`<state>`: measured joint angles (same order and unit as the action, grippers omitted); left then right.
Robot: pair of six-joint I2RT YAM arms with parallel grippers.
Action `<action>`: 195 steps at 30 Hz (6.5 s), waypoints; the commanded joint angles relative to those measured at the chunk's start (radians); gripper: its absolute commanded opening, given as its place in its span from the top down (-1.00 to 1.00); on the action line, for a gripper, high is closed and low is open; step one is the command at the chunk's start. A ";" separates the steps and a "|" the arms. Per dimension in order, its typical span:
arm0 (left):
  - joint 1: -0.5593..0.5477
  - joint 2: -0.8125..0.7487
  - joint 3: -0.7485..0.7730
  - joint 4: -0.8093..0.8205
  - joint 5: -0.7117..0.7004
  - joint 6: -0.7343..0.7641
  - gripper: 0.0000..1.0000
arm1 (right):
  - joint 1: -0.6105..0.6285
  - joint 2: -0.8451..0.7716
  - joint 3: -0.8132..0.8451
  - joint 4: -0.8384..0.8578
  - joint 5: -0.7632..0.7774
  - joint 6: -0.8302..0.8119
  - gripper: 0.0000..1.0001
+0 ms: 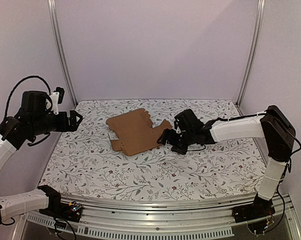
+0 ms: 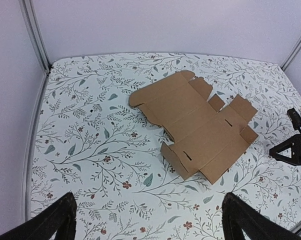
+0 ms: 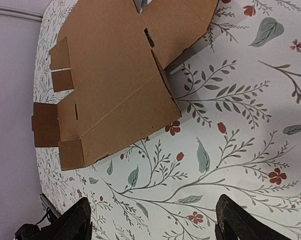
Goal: Fold the paper box
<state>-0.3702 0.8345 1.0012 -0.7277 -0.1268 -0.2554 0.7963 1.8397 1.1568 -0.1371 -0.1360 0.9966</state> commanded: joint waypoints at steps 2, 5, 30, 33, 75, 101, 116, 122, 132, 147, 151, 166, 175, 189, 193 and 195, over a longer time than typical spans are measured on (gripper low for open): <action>-0.007 -0.047 -0.051 0.043 0.025 -0.010 -0.99 | 0.061 0.081 -0.007 0.223 0.076 0.180 -0.68; -0.007 -0.076 -0.096 0.081 0.063 -0.022 -0.99 | 0.089 0.127 -0.009 0.291 0.126 0.237 -0.67; -0.018 -0.253 -0.146 0.003 0.082 -0.077 -0.99 | 0.150 0.385 0.081 0.488 0.340 0.530 -0.49; -0.018 -0.259 -0.145 0.007 0.078 -0.078 -0.99 | 0.149 0.411 0.091 0.487 0.341 0.553 -0.49; -0.018 -0.229 -0.146 0.005 0.051 -0.066 -0.99 | 0.105 0.379 0.024 0.672 0.308 0.458 1.00; -0.018 -0.139 0.028 -0.061 0.005 0.003 -0.99 | -0.039 0.189 -0.078 0.683 -0.292 0.302 1.00; -0.018 -0.046 0.102 -0.056 0.111 0.056 -0.99 | -0.086 0.006 0.097 -0.132 -0.398 -0.274 1.00; -0.018 0.032 0.152 -0.053 0.303 0.067 -0.99 | -0.086 -0.043 0.202 -0.463 -0.354 -0.542 1.00; -0.025 0.062 0.165 -0.032 0.394 0.067 -0.99 | -0.086 -0.113 0.402 -0.775 -0.146 -0.764 1.00; -0.027 0.003 0.201 -0.030 0.359 0.056 -0.99 | -0.027 -0.280 0.636 -1.029 -0.422 -0.939 1.00; -0.027 -0.004 0.226 -0.030 0.338 0.068 -0.99 | -0.011 -0.324 0.643 -1.047 -0.547 -0.934 1.00; -0.027 0.008 0.235 -0.006 0.364 0.062 -0.99 | 0.091 -0.292 0.604 -1.337 -0.640 -1.047 1.00; -0.029 0.036 0.218 -0.027 0.439 0.061 -0.99 | 0.105 -0.123 0.635 -1.370 -0.255 -1.045 1.00; -0.226 0.142 0.093 0.075 0.364 0.041 -0.99 | 0.183 0.083 0.791 -1.368 0.283 -1.208 1.00; -0.290 0.170 0.044 0.143 0.320 0.017 -0.99 | 0.195 0.130 0.816 -1.362 0.321 -1.255 1.00; -0.317 0.188 0.024 0.168 0.294 0.008 -0.99 | 0.200 0.152 0.851 -1.368 0.322 -1.270 1.00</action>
<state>-0.6346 0.9977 1.0611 -0.6434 0.2295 -0.2195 0.9813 1.9553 1.9457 -1.3437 0.1078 -0.2092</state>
